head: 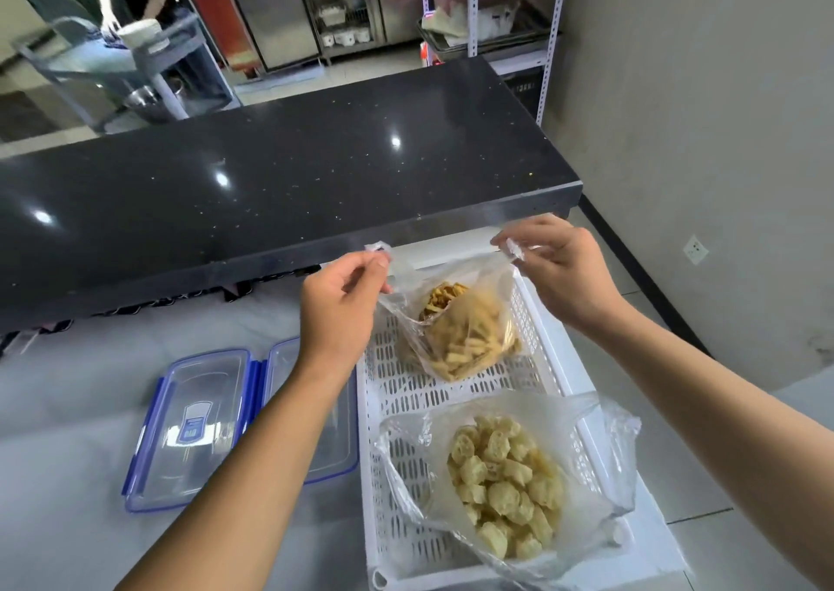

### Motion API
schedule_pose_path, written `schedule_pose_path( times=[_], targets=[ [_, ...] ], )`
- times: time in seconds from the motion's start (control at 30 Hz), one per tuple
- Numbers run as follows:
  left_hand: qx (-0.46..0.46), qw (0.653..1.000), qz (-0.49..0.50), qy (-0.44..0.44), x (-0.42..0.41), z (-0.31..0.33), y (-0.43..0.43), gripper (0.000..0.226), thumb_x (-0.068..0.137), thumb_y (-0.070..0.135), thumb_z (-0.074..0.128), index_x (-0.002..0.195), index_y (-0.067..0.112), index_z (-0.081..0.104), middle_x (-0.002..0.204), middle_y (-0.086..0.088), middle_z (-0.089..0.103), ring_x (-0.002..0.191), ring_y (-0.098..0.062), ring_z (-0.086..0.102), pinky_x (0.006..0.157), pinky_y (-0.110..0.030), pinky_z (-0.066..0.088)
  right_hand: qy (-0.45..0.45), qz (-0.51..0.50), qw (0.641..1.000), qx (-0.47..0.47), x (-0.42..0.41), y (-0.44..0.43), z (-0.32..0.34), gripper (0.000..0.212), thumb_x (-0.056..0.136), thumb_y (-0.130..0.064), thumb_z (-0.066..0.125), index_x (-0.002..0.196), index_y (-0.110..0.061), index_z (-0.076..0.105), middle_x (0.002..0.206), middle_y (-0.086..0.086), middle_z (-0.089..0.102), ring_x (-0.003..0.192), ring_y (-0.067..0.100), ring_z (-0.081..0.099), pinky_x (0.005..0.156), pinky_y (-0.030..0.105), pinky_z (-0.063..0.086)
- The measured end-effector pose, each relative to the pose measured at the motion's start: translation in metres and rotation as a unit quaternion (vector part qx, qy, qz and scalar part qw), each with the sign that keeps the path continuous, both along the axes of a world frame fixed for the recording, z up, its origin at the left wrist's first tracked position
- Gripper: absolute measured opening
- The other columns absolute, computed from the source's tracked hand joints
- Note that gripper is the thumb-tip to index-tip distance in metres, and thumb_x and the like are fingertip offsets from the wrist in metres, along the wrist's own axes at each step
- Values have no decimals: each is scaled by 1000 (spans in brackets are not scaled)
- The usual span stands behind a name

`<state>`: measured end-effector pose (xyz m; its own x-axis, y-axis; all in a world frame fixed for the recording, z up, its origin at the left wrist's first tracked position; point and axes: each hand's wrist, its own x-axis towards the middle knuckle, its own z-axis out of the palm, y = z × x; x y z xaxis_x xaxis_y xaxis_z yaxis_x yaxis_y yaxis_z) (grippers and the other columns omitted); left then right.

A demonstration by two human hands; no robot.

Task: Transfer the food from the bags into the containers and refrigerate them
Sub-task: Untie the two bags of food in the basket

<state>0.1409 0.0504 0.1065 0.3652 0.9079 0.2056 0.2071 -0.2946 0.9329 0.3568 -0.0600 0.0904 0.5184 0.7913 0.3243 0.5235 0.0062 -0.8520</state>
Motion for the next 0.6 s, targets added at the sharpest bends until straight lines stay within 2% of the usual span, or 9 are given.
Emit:
schedule_pose_path(
  times=[0.07,0.13,0.2,0.3,0.37,0.43,0.5,0.6],
  targets=[
    [-51,998,-7,-39,-2,10,5,15,94,13,63,92,15,78,69,2,66,70,-5,60,72,-17,47,14,-27,999,41,4,-2,10,17,92,-10,68,95,-26,75,94,0,67,86,9,64,75,17,51],
    [-119,989,-20,-89,-5,19,6,19,93,10,62,88,19,79,70,-1,65,75,-12,58,74,-26,45,59,-52,994,78,8,-4,19,17,91,-13,69,92,-29,75,89,-1,70,84,15,66,77,24,53],
    [-172,978,-28,-117,-7,23,4,22,95,8,59,91,19,78,64,0,60,73,-16,56,76,-30,44,165,-49,980,96,8,-6,28,12,90,-12,70,89,-22,77,75,-7,73,73,14,65,73,26,55],
    [-245,951,-65,-175,-11,28,0,28,98,4,48,113,14,71,59,-1,51,64,-17,57,72,-31,53,304,-37,950,60,4,-9,33,10,92,-13,67,86,-9,75,54,-6,63,65,20,59,70,26,57],
    [-281,930,-101,-214,-12,32,-2,34,99,4,43,122,15,65,68,-2,58,62,-15,57,66,-29,55,361,-29,932,30,4,-10,33,14,93,-17,66,85,-9,75,57,-1,64,66,22,66,79,35,58],
    [-288,923,-119,-227,-13,36,-4,36,100,8,41,128,17,62,82,-4,68,64,-14,59,65,-28,55,414,-3,910,16,4,-10,37,14,94,-18,64,88,-9,74,72,4,72,77,23,73,83,40,58],
    [-289,920,-134,-229,-12,39,-6,39,100,14,40,133,19,60,99,-8,73,68,-15,62,67,-29,56,467,32,884,9,2,-8,40,15,95,-21,61,98,-9,70,79,6,75,85,26,74,83,38,57],
    [-299,914,-150,-230,-9,42,-4,42,98,20,41,138,22,55,125,-11,69,80,-19,68,73,-32,57,539,78,839,-1,-3,-3,50,22,100,-17,52,117,-9,64,83,7,76,86,24,75,84,42,59]
  ],
)
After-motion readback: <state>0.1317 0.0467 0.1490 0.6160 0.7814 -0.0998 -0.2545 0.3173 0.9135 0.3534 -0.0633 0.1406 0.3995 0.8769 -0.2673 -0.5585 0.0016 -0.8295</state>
